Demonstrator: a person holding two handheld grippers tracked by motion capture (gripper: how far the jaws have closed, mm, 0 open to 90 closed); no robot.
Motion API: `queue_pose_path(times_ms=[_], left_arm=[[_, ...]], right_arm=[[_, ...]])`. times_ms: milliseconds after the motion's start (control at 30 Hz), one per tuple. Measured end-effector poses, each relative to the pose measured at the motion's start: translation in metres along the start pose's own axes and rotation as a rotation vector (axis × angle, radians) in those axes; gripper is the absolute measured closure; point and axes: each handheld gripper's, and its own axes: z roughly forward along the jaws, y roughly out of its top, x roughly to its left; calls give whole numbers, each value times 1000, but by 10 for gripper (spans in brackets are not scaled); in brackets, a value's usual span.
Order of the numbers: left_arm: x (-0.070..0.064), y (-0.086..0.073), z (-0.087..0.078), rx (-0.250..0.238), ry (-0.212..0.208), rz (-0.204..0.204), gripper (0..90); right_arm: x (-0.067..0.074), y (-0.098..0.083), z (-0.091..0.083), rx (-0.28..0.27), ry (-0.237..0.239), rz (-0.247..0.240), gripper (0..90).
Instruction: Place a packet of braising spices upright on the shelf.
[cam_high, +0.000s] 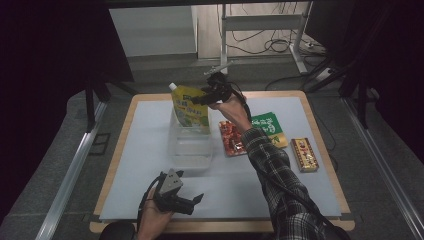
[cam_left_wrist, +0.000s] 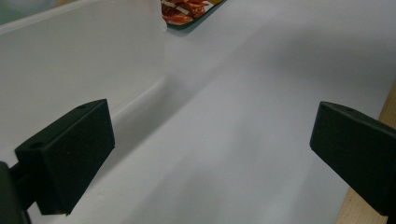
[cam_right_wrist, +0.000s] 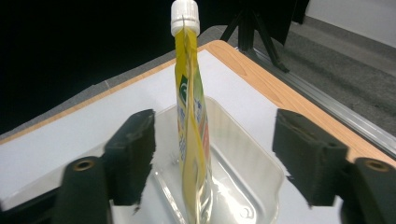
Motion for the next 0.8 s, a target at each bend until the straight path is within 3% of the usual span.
queue_pose_path(times_ms=[467, 800], left_arm=[[-1, 0, 0, -3, -5, 3, 0], [-2, 1, 0, -20, -20, 10, 0]], right_arm=[[8, -14, -15, -2, -16, -32, 56], [11, -25, -27, 8, -42, -44, 15]])
